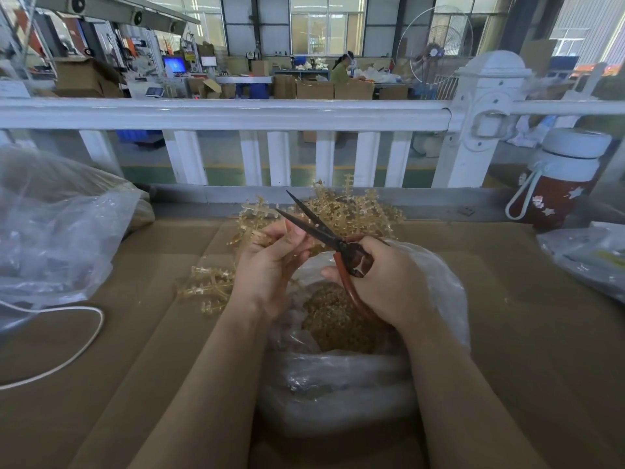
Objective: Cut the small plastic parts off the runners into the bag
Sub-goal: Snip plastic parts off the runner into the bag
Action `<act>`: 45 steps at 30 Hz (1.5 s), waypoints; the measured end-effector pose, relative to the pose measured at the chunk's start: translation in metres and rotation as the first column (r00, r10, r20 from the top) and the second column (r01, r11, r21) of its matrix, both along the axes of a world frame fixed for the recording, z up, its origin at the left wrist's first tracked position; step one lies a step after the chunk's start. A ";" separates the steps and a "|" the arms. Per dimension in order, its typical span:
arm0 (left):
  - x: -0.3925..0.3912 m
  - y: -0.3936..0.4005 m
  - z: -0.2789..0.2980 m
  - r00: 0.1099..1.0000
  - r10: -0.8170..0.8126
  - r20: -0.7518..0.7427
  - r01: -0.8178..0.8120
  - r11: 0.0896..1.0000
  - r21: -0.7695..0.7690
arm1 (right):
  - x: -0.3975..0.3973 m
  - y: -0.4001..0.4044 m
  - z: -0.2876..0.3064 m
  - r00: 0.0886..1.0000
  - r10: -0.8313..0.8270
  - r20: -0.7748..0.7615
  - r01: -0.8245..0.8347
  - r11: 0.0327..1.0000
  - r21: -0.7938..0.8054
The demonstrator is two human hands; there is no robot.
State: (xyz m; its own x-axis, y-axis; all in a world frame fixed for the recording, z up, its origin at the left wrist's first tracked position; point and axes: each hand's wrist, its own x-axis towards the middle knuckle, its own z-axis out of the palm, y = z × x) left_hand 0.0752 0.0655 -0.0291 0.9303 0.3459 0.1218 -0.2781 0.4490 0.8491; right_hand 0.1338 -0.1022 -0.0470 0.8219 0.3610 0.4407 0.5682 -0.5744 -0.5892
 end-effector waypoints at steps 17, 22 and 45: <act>-0.003 -0.002 0.003 0.999 0.018 0.051 -0.020 0.999 0.032 | -0.001 0.000 0.002 0.998 -0.035 0.055 0.038 0.998 -0.044; -0.003 -0.001 0.003 0.998 0.005 0.057 -0.009 0.998 0.068 | -0.001 0.000 0.003 0.998 -0.035 0.060 0.036 0.999 -0.028; -0.005 -0.002 0.006 1.000 -0.028 0.007 0.028 0.998 0.063 | -0.003 0.000 0.002 0.999 -0.019 0.043 0.020 1.000 -0.020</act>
